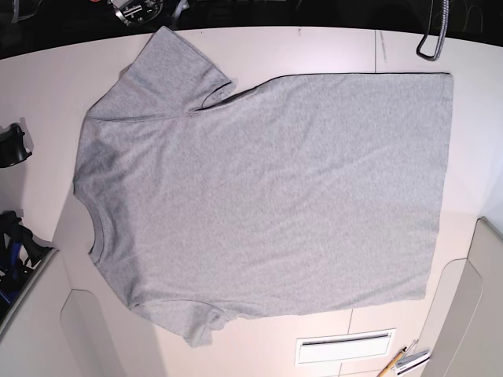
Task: Fold the T-shirt properly
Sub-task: 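Move both grippers from rest toward the T-shirt's shoulder corners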
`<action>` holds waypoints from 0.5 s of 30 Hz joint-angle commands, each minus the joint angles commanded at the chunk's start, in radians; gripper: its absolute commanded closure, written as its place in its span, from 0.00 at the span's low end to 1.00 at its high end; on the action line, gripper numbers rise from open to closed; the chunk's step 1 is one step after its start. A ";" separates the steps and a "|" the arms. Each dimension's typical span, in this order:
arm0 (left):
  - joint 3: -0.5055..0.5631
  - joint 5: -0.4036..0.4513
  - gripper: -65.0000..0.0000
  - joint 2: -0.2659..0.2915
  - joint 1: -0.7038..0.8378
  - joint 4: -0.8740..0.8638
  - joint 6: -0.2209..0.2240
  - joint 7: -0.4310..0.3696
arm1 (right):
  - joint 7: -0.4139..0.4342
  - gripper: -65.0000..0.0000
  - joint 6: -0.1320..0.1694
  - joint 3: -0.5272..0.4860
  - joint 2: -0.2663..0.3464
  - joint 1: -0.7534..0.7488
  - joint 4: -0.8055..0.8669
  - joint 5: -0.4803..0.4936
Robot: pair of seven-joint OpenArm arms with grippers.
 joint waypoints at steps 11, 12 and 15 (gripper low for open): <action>-0.058 0.018 0.59 -0.130 0.131 0.249 0.000 0.022 | 0.000 0.57 0.097 0.000 0.043 -0.005 0.002 0.005; -0.097 0.018 0.59 -0.140 0.150 0.274 0.000 0.022 | 0.000 0.57 0.098 0.000 0.050 -0.005 0.005 0.005; -0.243 0.018 0.59 -0.150 0.208 0.342 -0.082 0.029 | 0.000 0.57 0.098 0.000 0.070 -0.021 0.033 0.005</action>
